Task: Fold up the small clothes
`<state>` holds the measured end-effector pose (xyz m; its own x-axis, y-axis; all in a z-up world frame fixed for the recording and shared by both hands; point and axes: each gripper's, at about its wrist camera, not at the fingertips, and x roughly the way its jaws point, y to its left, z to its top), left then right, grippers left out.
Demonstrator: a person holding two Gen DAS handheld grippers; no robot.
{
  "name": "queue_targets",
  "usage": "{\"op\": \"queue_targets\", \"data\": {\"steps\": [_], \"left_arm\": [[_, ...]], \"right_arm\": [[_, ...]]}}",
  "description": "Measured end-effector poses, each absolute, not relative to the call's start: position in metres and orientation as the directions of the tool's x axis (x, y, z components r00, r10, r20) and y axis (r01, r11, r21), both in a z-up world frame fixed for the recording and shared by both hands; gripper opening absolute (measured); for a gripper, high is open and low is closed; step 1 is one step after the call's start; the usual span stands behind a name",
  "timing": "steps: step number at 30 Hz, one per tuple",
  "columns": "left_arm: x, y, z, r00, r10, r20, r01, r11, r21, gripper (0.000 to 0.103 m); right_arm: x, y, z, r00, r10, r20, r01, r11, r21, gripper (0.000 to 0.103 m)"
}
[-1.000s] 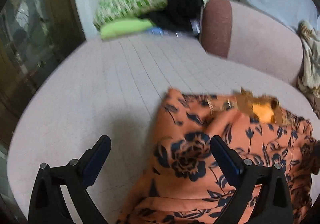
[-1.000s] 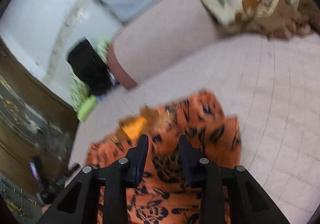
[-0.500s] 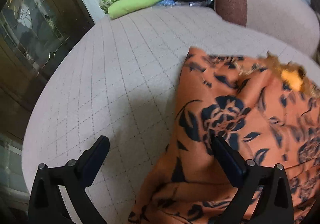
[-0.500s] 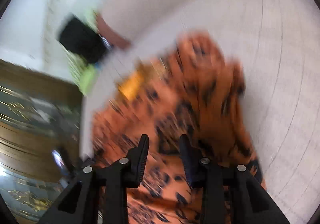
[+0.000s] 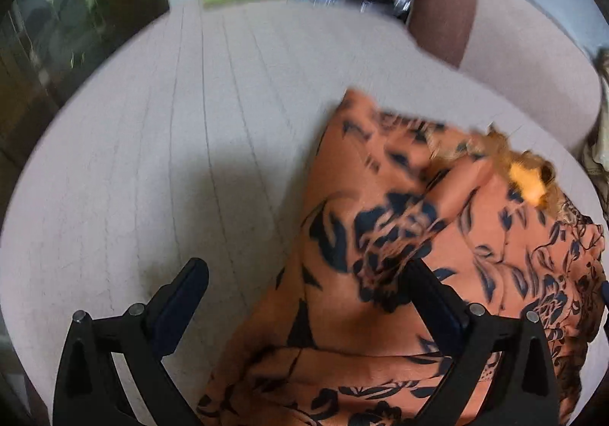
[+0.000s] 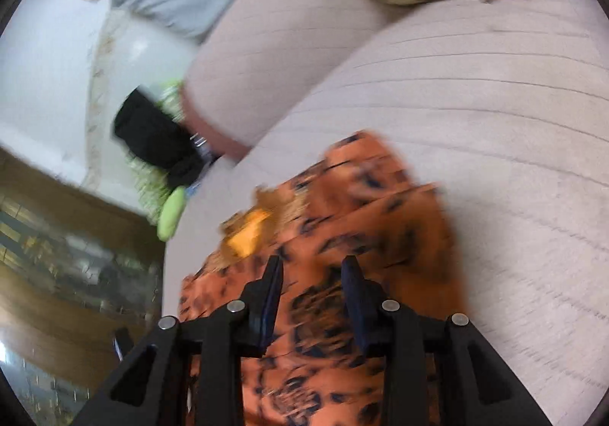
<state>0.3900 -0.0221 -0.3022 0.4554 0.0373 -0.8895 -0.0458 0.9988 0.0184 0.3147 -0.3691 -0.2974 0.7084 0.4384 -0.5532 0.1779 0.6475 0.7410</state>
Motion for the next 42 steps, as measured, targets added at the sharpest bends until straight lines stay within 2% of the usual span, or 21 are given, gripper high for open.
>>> {"op": "queue_targets", "data": {"steps": [2, 4, 6, 7, 8, 9, 11, 14, 18, 20, 22, 27, 28, 30, 34, 42], "left_arm": [[0.387, -0.031, -0.297, 0.462, 0.041, -0.886, -0.021, 0.999, 0.035, 0.102], [0.384, -0.043, -0.299, 0.462, -0.007, -0.887, 0.036, 0.999, 0.011, 0.102], [0.381, -0.056, -0.309, 0.445, 0.039, -0.895, 0.056, 0.996, 0.071, 0.102], [0.382, -0.057, -0.318, 0.427, 0.079, -0.901, 0.054, 0.992, 0.113, 0.103], [0.382, -0.055, -0.323, 0.417, 0.083, -0.905, 0.051, 0.992, 0.114, 0.103], [0.383, -0.049, -0.323, 0.415, 0.039, -0.909, 0.034, 0.998, 0.058, 0.103], [0.386, -0.037, -0.319, 0.393, 0.026, -0.919, -0.048, 0.999, 0.008, 0.103], [0.387, -0.031, -0.304, 0.45, 0.034, -0.892, -0.089, 0.996, -0.007, 0.103], [0.403, -0.032, -0.289, 0.538, -0.031, -0.842, -0.071, 0.994, -0.082, 0.103], [0.419, -0.04, -0.286, 0.567, -0.082, -0.82, -0.059, 0.988, -0.14, 0.103], [0.439, -0.045, -0.294, 0.539, -0.129, -0.833, -0.016, 0.986, -0.163, 0.103], [0.465, -0.05, -0.339, 0.463, -0.041, -0.885, -0.057, 0.996, -0.075, 0.103], [0.465, -0.047, -0.339, 0.48, -0.04, -0.877, -0.071, 0.994, -0.085, 0.103], [0.465, -0.042, -0.334, 0.495, 0.043, -0.868, -0.127, 0.992, -0.023, 0.103], [0.466, -0.025, -0.332, 0.492, 0.029, -0.87, -0.185, 0.98, -0.072, 0.103], [0.443, -0.005, -0.31, 0.513, 0.129, -0.849, -0.218, 0.976, 0.016, 0.103]], "right_arm": [[0.319, -0.342, -0.294, 0.675, 0.455, -0.581, 0.136, 0.697, 0.704, 0.035], [0.324, -0.322, -0.3, 0.633, 0.475, -0.611, 0.114, 0.723, 0.681, 0.035], [0.333, -0.31, -0.311, 0.569, 0.5, -0.653, 0.113, 0.738, 0.665, 0.035], [0.339, -0.3, -0.325, 0.479, 0.522, -0.706, 0.129, 0.754, 0.644, 0.036], [0.333, -0.297, -0.329, 0.456, 0.528, -0.716, 0.111, 0.764, 0.635, 0.036], [0.335, -0.296, -0.326, 0.46, 0.528, -0.713, 0.094, 0.77, 0.631, 0.035], [0.335, -0.301, -0.32, 0.436, 0.543, -0.718, 0.113, 0.758, 0.642, 0.035], [0.329, -0.315, -0.302, 0.525, 0.539, -0.659, 0.077, 0.741, 0.667, 0.036], [0.314, -0.348, -0.292, 0.66, 0.458, -0.595, 0.138, 0.705, 0.696, 0.036], [0.315, -0.362, -0.299, 0.672, 0.4, -0.623, 0.215, 0.7, 0.681, 0.035], [0.317, -0.364, -0.309, 0.653, 0.391, -0.649, 0.256, 0.692, 0.675, 0.036], [0.325, -0.365, -0.326, 0.61, 0.402, -0.683, 0.307, 0.674, 0.672, 0.034], [0.325, -0.365, -0.33, 0.611, 0.404, -0.681, 0.307, 0.672, 0.674, 0.034], [0.325, -0.363, -0.329, 0.61, 0.402, -0.683, 0.302, 0.679, 0.669, 0.035], [0.318, -0.369, -0.329, 0.603, 0.414, -0.682, 0.291, 0.682, 0.671, 0.034], [0.305, -0.382, -0.332, 0.589, 0.457, -0.667, 0.291, 0.65, 0.702, 0.034]]}}
